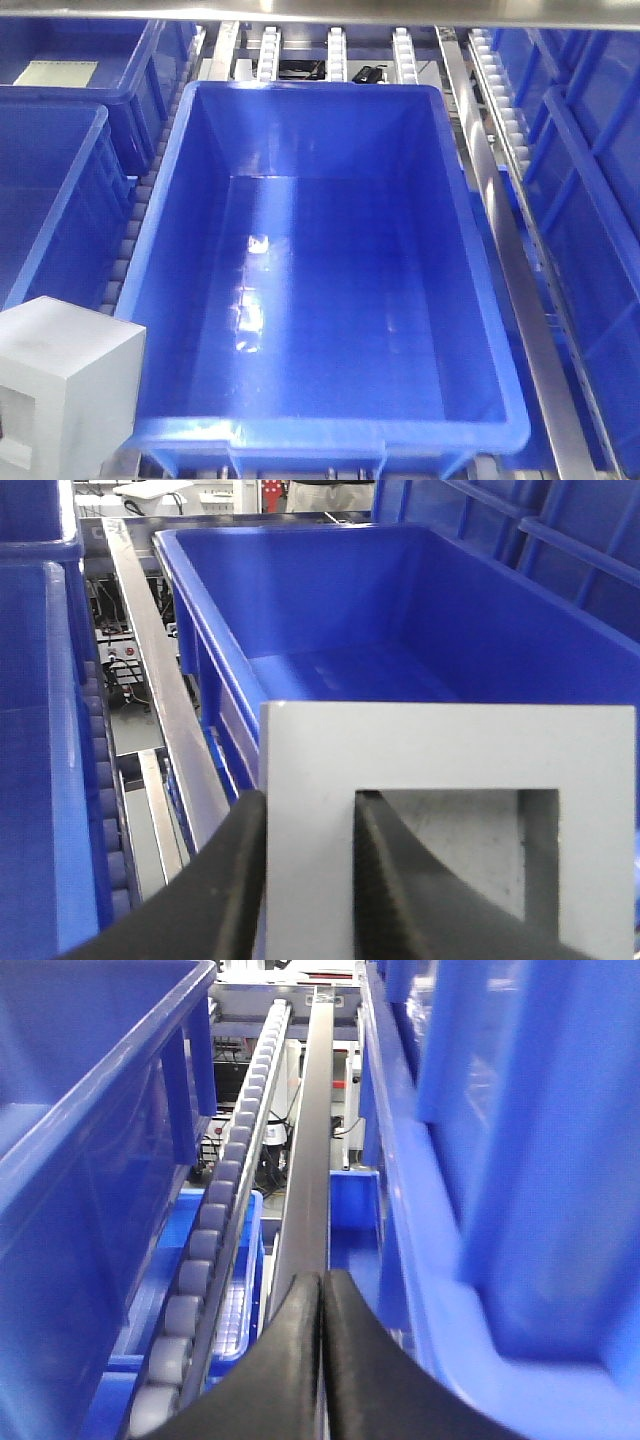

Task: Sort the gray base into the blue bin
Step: 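Turn the base and stop in front of an empty blue bin, then extend the left arm with the block over the blue bin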

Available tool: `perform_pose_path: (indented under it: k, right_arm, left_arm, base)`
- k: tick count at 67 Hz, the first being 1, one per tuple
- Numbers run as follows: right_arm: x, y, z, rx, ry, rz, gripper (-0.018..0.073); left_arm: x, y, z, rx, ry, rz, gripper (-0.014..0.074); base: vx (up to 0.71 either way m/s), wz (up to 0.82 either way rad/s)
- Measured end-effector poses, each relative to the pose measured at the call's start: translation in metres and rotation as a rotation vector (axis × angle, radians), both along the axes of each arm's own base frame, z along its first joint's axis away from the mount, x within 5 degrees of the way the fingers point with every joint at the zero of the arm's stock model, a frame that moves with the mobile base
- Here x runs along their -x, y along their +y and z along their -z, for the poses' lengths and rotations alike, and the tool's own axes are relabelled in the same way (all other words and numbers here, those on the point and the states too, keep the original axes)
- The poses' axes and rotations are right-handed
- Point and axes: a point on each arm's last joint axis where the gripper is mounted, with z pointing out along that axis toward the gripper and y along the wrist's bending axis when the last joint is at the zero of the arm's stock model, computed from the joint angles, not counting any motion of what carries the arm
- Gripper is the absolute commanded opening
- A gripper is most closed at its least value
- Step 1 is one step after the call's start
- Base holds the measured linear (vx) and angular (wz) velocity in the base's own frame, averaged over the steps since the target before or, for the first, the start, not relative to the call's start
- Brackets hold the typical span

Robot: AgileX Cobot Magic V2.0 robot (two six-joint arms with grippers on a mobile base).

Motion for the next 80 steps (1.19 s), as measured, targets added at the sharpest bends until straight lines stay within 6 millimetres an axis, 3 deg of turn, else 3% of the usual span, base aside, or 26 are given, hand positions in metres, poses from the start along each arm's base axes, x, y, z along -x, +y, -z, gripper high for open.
perform_pose_path:
  k: [80]
  right_arm:
    - [0.0,0.0,0.0,0.0,0.0,0.0,-0.0005]
  left_arm:
    - [0.0001,0.0001,-0.0018,0.01,-0.018,-0.001,-0.0007]
  base:
    - [0.05,-0.02]
